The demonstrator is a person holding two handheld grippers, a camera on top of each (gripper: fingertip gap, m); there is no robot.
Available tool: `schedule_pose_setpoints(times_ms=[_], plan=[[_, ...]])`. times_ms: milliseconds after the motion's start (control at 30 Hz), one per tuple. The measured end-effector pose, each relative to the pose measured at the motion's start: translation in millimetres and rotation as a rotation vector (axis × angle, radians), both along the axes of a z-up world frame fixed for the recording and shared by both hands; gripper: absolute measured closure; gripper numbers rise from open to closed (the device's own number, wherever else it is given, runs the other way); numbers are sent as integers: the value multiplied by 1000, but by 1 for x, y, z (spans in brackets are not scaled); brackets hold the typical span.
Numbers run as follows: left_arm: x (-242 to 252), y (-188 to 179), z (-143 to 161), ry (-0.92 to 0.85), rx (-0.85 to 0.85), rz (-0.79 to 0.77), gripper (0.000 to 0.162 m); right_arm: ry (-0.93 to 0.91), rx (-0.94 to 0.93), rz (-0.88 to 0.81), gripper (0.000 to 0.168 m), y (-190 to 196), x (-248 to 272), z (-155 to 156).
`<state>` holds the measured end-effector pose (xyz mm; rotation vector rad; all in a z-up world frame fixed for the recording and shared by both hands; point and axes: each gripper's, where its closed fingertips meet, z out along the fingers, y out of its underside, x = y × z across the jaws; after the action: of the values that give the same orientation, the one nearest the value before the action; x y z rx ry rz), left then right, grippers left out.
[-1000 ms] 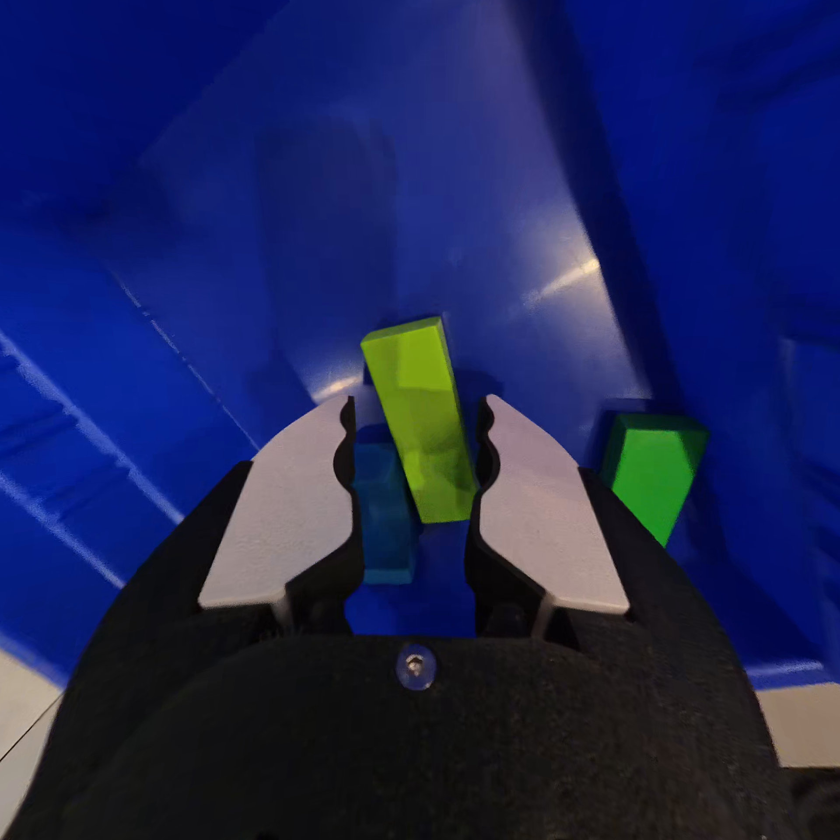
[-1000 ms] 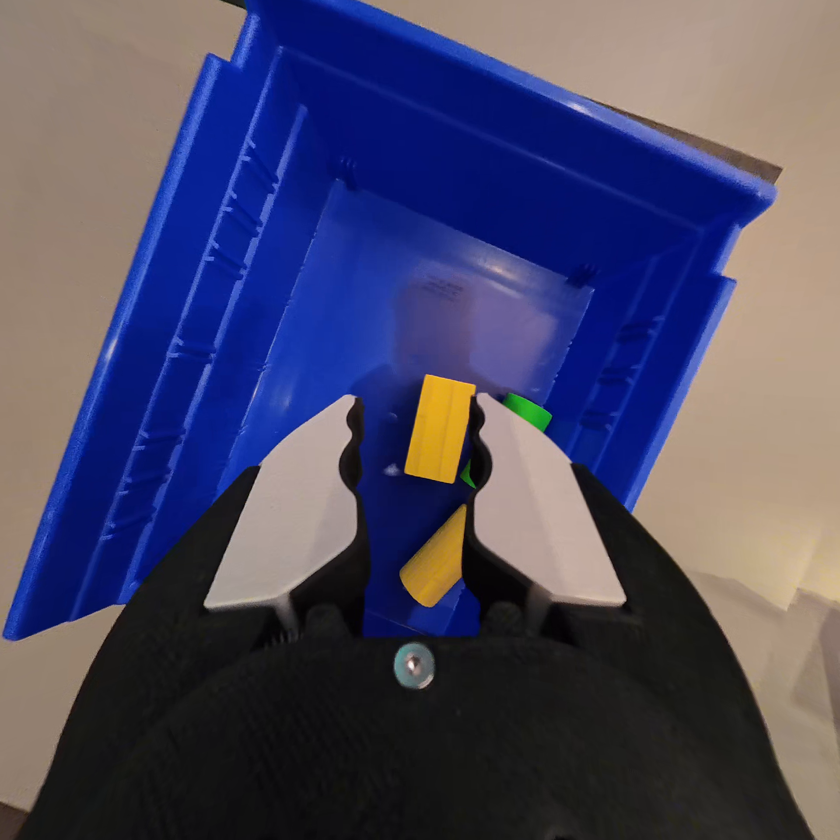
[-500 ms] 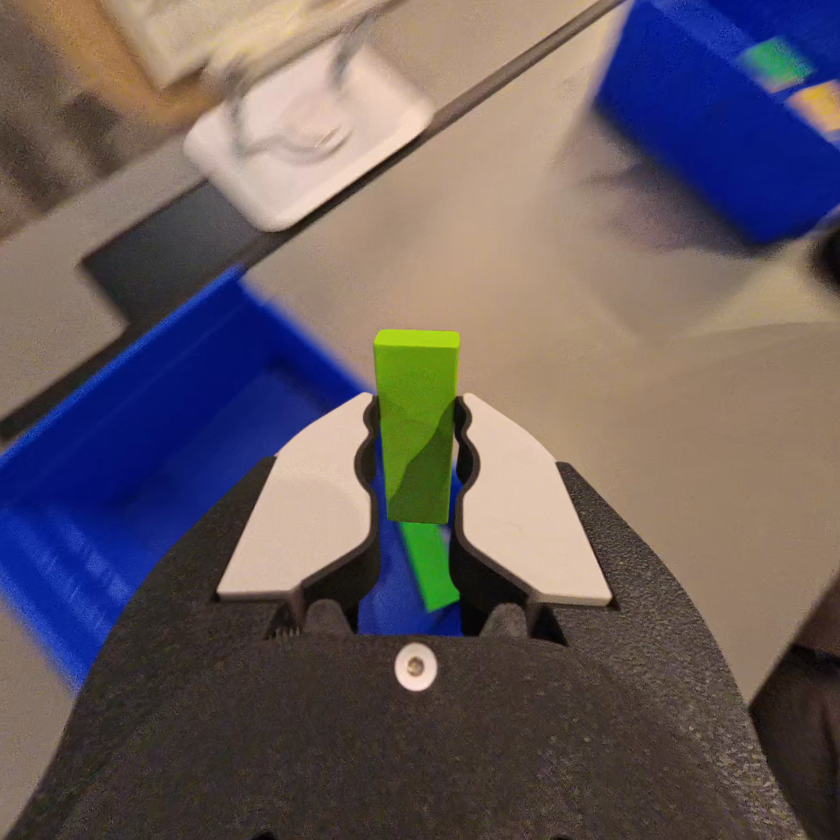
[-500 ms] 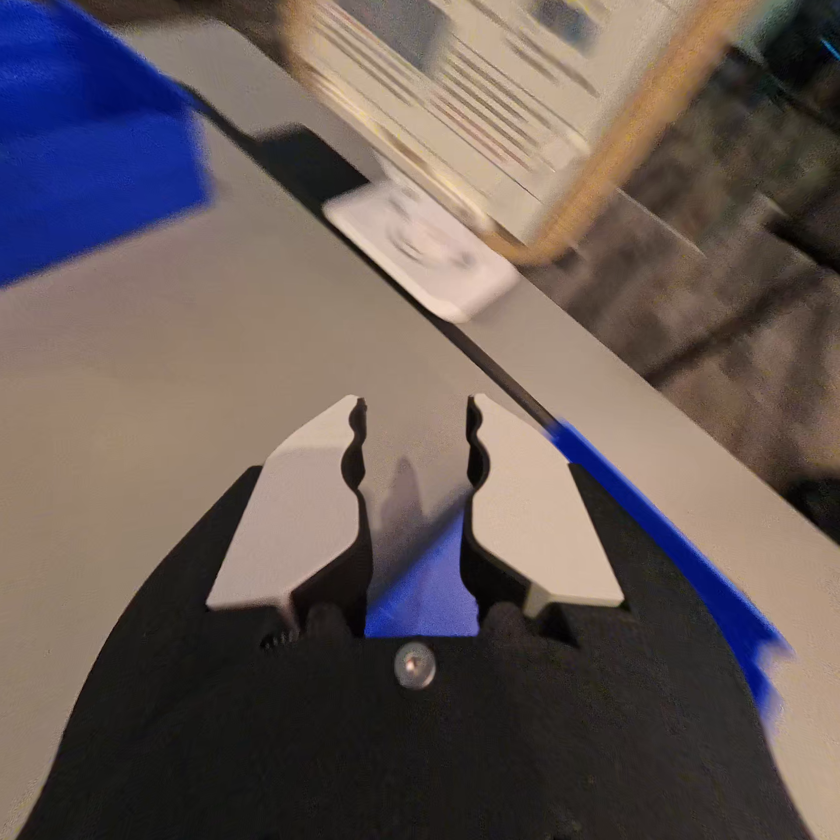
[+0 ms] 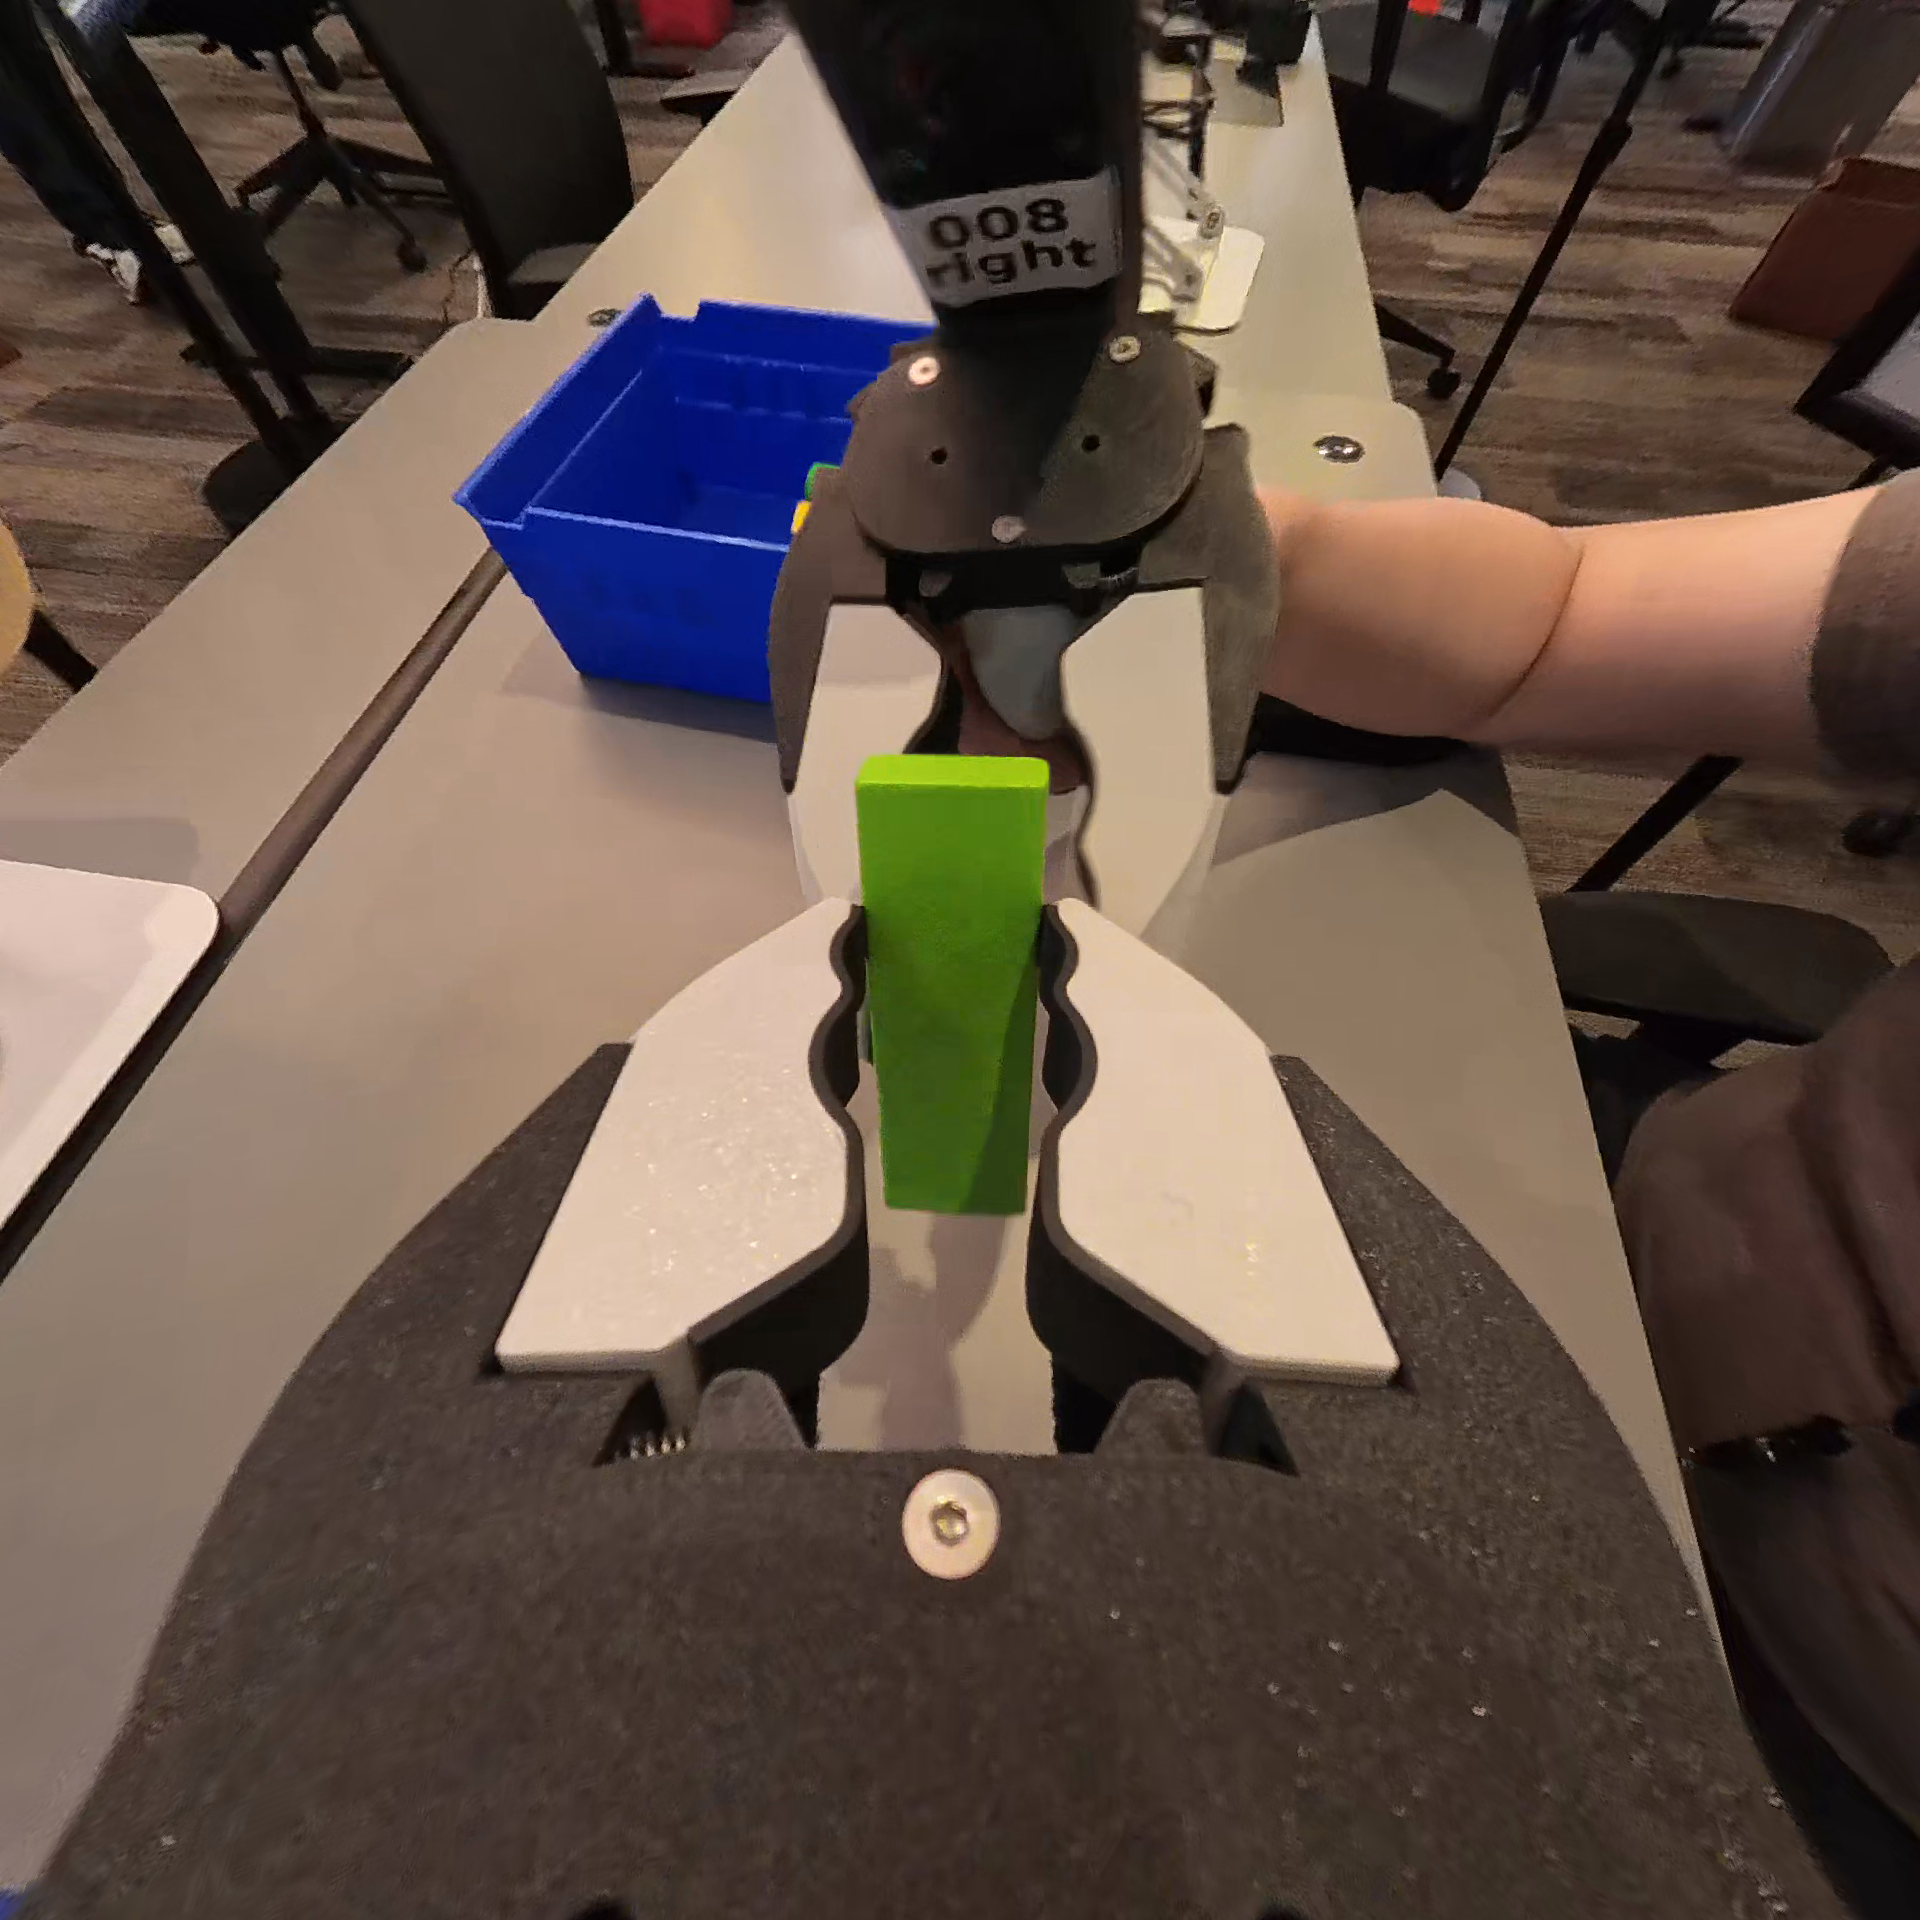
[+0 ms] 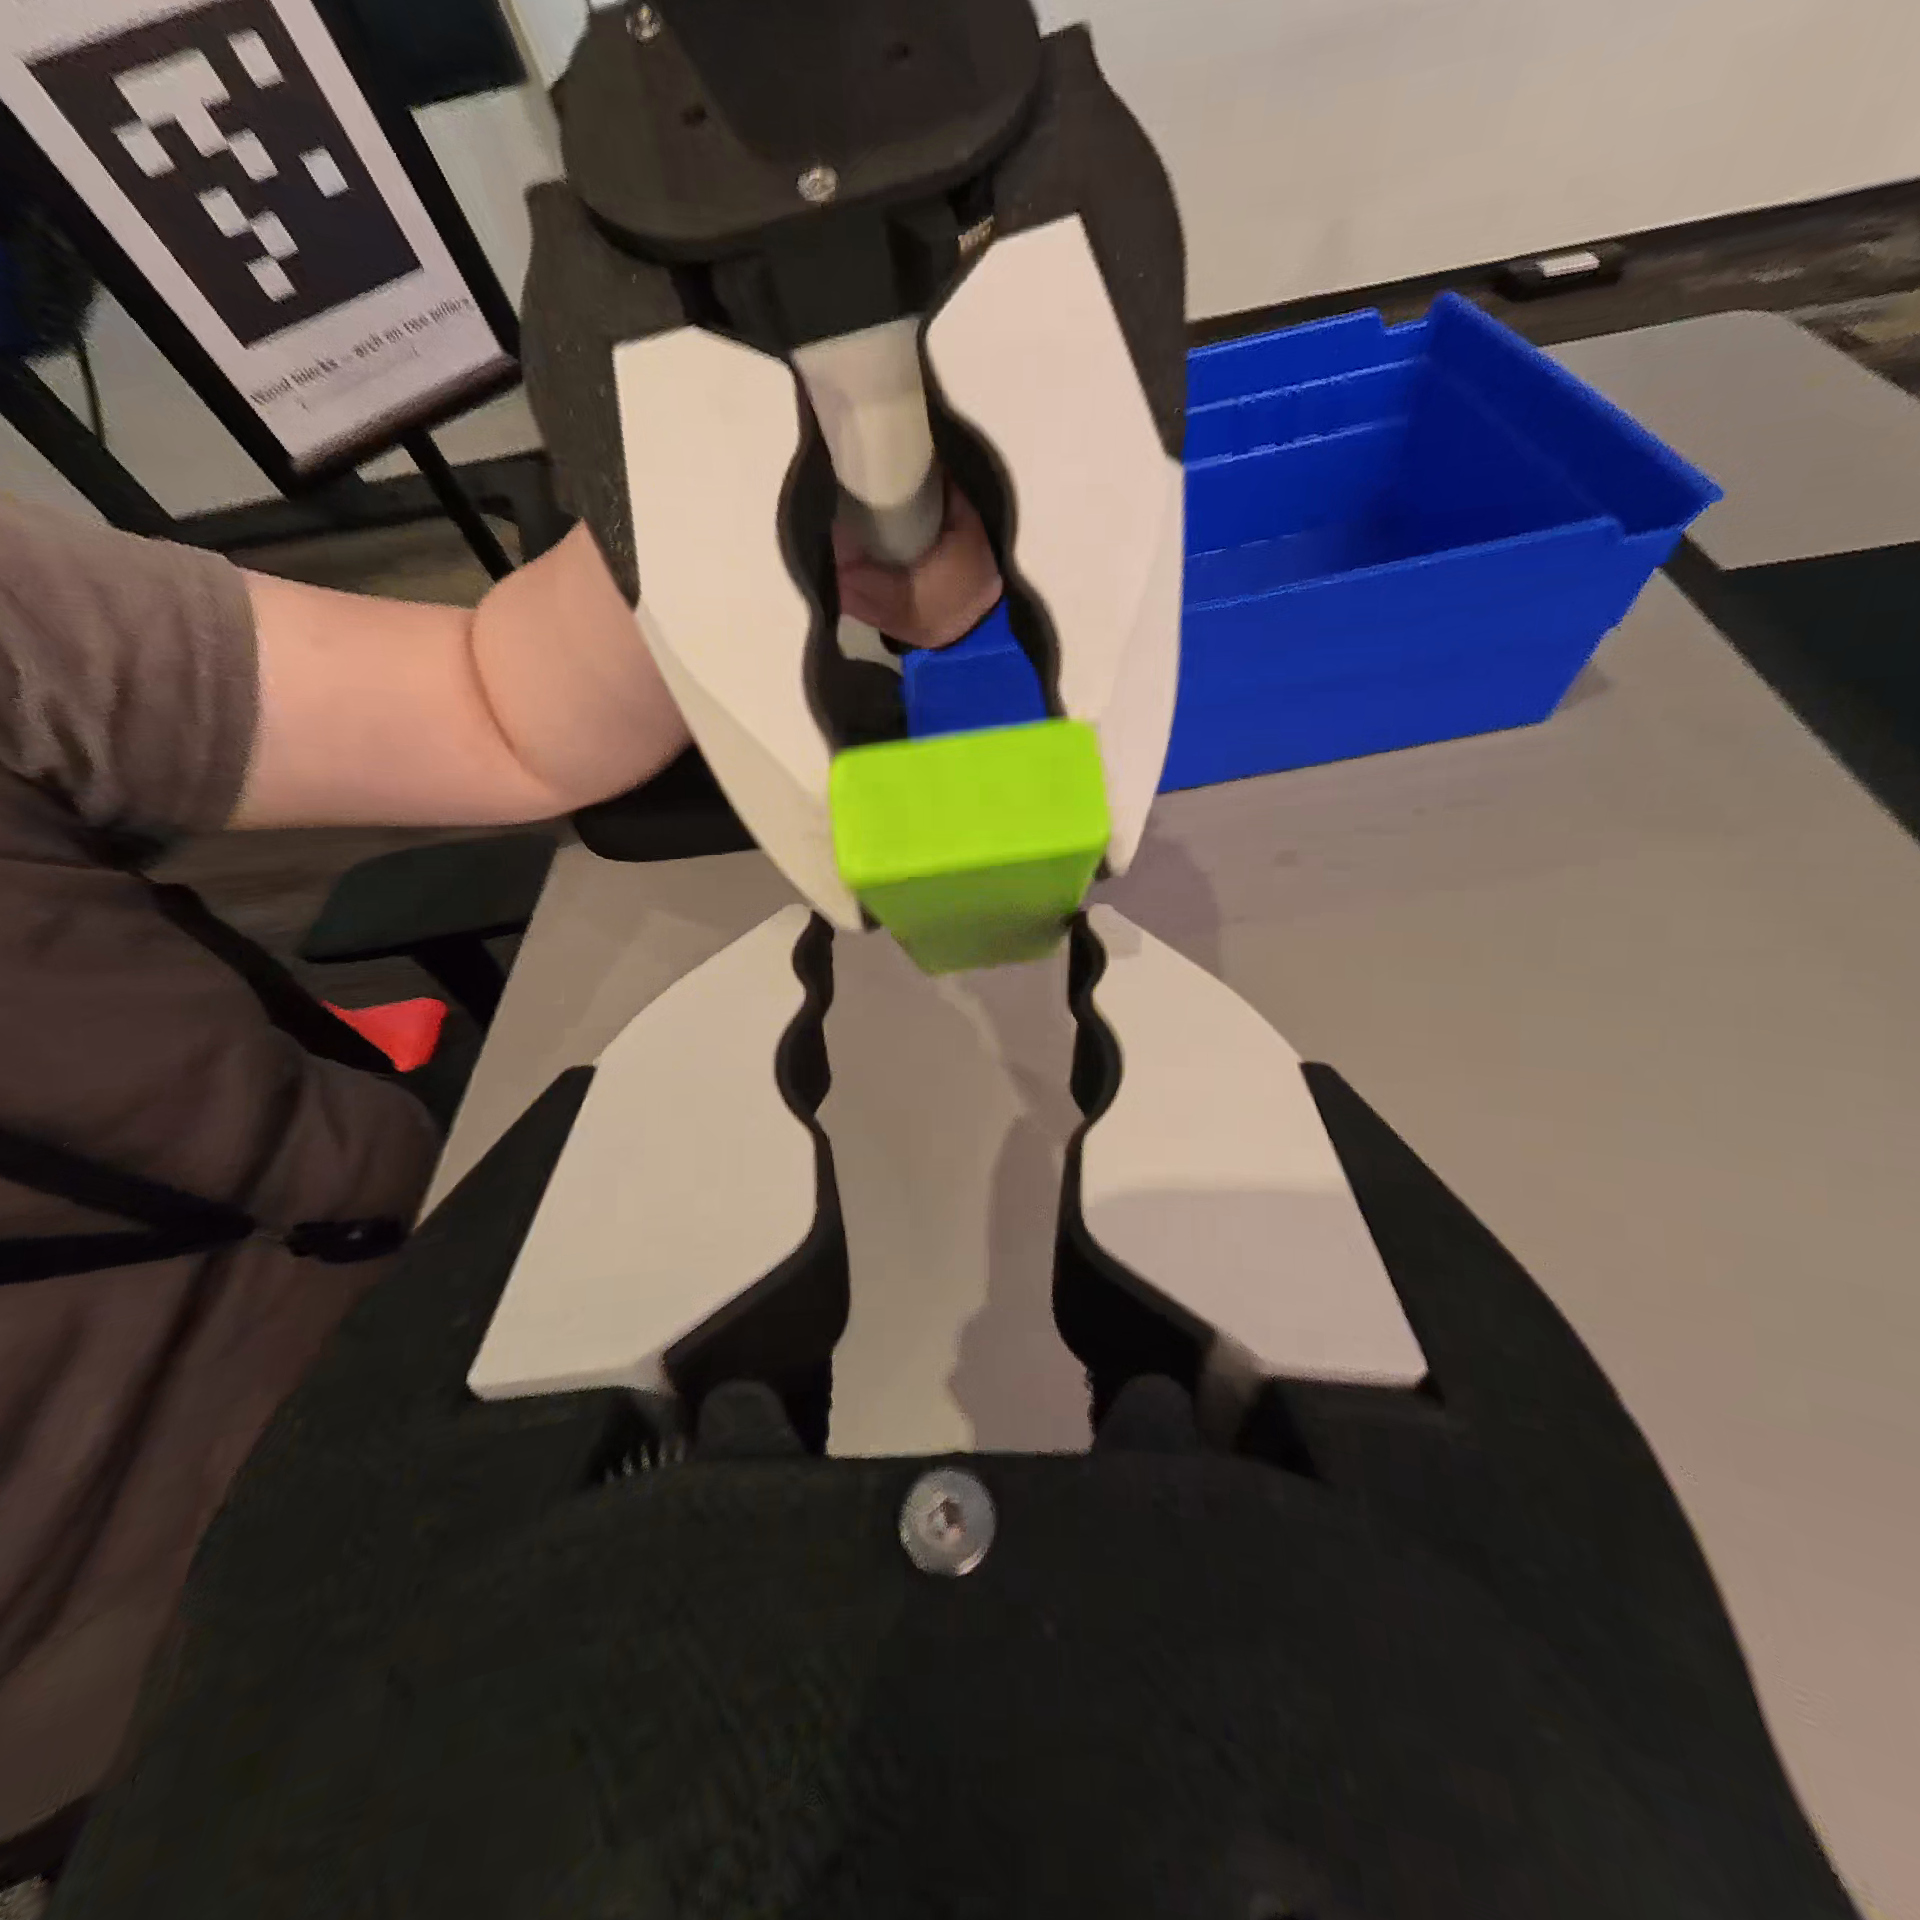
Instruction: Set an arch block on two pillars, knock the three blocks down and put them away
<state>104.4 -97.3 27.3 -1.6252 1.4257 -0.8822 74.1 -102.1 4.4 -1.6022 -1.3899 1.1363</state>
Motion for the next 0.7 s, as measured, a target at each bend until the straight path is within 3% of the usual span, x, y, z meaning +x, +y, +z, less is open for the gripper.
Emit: schedule_pose_setpoints(times_ms=[100,200,400,567,700], plan=[[-5,7,-1,19,11,33,127,-41,13,-20,136,9,3,-10],[-35,18,9,46,15,88,104,-149,125,-173,137,47,19,-36],[-145,45,5,271,111,313,112,-349,104,-373,136,115,53,-104],[-214,41,-18,426,48,409,112,-278,20,-287,137,124,22,-114],[-236,36,-34,470,-52,430,112,-370,132,-182,136,133,-16,-122]])
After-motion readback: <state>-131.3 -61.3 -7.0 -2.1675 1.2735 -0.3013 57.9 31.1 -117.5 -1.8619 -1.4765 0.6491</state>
